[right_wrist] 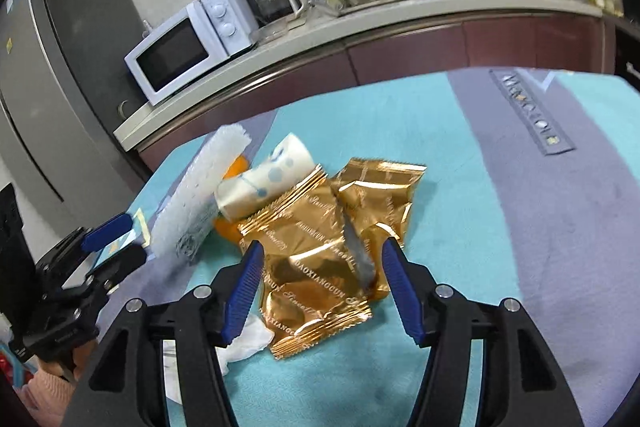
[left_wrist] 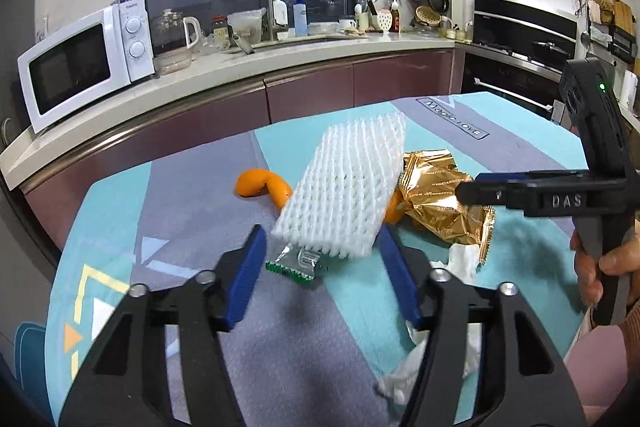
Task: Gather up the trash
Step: 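Grasp the white foam net with the left gripper while the right grasps a gold foil wrapper, then lift the foam net with the left gripper while the right lifts the gold wrapper, then carry the foam net and gold wrapper over the blue bin, then open both grippers to drop foam net and gold wrapper into the bin, then move both open grippers back over the trash on the table, then grasp the white tissue with the left gripper while the right grasps a gold foil wrapper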
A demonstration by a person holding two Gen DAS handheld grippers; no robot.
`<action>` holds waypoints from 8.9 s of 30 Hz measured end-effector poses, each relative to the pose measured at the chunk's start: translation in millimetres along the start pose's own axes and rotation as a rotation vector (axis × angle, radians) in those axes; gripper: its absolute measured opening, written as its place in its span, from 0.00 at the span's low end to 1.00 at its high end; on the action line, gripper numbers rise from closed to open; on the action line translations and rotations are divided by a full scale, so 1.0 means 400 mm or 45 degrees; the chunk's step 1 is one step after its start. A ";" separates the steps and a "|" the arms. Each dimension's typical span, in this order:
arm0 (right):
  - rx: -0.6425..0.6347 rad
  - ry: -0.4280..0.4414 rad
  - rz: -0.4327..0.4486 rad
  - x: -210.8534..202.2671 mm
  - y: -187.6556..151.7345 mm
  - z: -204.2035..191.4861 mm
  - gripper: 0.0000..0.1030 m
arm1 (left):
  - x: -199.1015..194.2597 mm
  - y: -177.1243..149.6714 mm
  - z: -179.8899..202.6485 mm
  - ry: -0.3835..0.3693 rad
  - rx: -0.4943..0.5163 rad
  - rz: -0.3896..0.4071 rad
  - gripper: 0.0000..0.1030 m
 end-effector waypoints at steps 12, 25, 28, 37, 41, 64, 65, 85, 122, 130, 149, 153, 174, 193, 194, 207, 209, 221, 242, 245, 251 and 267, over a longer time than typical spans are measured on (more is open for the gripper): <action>-0.042 0.037 0.000 -0.011 -0.028 -0.021 0.03 | 0.034 0.001 -0.013 -0.020 -0.039 -0.070 0.02; -0.076 0.075 0.092 -0.074 -0.024 -0.037 0.01 | -0.005 -0.003 -0.045 -0.037 -0.072 -0.025 0.01; -0.072 0.087 0.084 -0.073 -0.025 -0.035 0.01 | -0.013 -0.012 -0.045 -0.053 -0.076 -0.020 0.01; -0.041 0.097 0.056 -0.050 -0.025 -0.019 0.28 | -0.032 -0.027 -0.013 0.032 0.009 0.028 0.41; -0.042 0.092 0.032 -0.035 -0.016 -0.007 0.41 | -0.033 -0.011 0.014 0.061 0.075 0.055 0.52; -0.242 0.099 0.083 -0.104 -0.007 -0.088 0.01 | -0.053 -0.007 -0.045 0.062 -0.026 0.011 0.08; -0.248 0.095 0.098 -0.114 -0.003 -0.095 0.00 | -0.062 -0.009 -0.052 0.063 -0.033 0.017 0.08; 0.017 -0.065 0.021 -0.098 -0.027 0.013 0.45 | -0.206 -0.127 -0.197 0.093 -0.190 0.072 0.08; -0.049 0.142 0.026 -0.073 -0.041 -0.041 0.02 | -0.209 -0.217 -0.276 0.129 -0.324 0.010 0.08; -0.207 0.124 0.136 -0.175 -0.009 -0.139 0.02 | -0.266 -0.247 -0.309 0.195 -0.343 0.039 0.08; -0.778 0.526 -0.116 0.071 0.054 -0.736 0.02 | -0.418 -0.473 -0.585 0.511 -0.625 -0.023 0.08; -0.855 0.577 -0.173 0.125 0.038 -0.853 0.02 | -0.421 -0.527 -0.654 0.557 -0.692 -0.066 0.08; -0.923 0.506 -0.509 0.445 -0.009 -1.143 0.02 | -0.289 -0.646 -0.842 0.522 -0.878 -0.230 0.08; -0.868 0.460 -0.593 0.493 -0.021 -1.107 0.14 | -0.249 -0.658 -0.848 0.439 -0.944 -0.225 0.09; -0.867 0.467 -0.584 0.486 -0.016 -1.105 0.15 | -0.257 -0.652 -0.842 0.444 -0.935 -0.212 0.10; -0.837 0.526 -0.360 0.246 -0.010 -0.931 0.30 | -0.370 -0.497 -0.669 0.396 -0.724 0.017 0.39; -0.813 0.515 -0.321 0.207 -0.007 -0.886 0.31 | -0.372 -0.467 -0.624 0.372 -0.677 0.039 0.43; -0.505 0.245 -0.093 0.013 0.014 -0.493 0.36 | -0.258 -0.306 -0.289 0.059 -0.341 0.021 0.43; 0.133 -0.049 0.018 -0.018 0.069 0.106 0.53 | -0.066 -0.178 0.076 -0.252 0.020 -0.139 0.56; 0.150 -0.018 -0.024 0.005 0.080 0.121 0.53 | -0.043 -0.169 0.086 -0.283 0.040 -0.189 0.56; 0.136 0.032 -0.068 0.038 0.092 0.120 0.53 | 0.012 -0.152 0.107 -0.310 0.049 -0.270 0.48; 0.090 0.050 -0.043 0.021 0.080 0.104 0.05 | 0.058 -0.152 0.104 -0.323 0.019 -0.321 0.08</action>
Point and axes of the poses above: each gripper's, at about its wrist camera, not at the fingertips, and x roughly the way its jaws point, z to its right, y to its top, the point moved 3 cm from there along x, roughly the way its jaws point, and after that the axes turned 15 degrees about -z, right-handed, at the moved point
